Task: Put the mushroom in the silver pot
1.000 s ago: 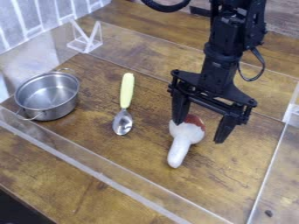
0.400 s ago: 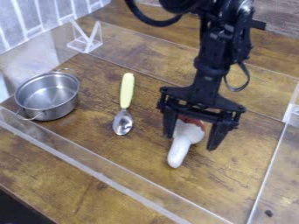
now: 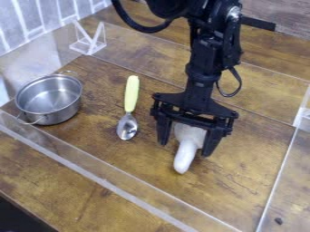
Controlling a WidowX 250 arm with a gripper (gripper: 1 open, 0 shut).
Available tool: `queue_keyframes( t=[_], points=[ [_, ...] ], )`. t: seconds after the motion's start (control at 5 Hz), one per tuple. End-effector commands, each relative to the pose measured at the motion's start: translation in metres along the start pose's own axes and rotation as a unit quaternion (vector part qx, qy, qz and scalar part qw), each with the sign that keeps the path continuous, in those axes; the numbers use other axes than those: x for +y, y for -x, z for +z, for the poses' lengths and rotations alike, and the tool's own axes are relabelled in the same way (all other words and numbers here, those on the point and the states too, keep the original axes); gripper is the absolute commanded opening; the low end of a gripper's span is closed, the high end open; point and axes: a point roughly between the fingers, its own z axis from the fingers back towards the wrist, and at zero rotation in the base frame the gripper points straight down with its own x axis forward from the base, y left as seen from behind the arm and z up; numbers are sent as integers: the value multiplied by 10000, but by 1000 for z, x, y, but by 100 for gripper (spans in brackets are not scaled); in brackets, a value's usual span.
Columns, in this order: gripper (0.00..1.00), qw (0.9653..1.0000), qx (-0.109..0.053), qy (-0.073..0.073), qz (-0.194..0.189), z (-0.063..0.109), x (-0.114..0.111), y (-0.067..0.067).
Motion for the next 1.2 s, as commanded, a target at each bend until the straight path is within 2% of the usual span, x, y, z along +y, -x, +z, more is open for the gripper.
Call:
queue_keyframes(
  t=[0.0,0.2,0.4,0.8,1.0],
  points=[
    [100,9998,-138,126,45,0,6,-12],
    [0,9991,-108,193,354,2,-2,-12],
    [0,9974,-77,240,674,4,-11,-13],
    [0,9926,-230,478,1088,46,7,-2],
    [0,9872,-379,639,1410,76,19,3]
  ],
)
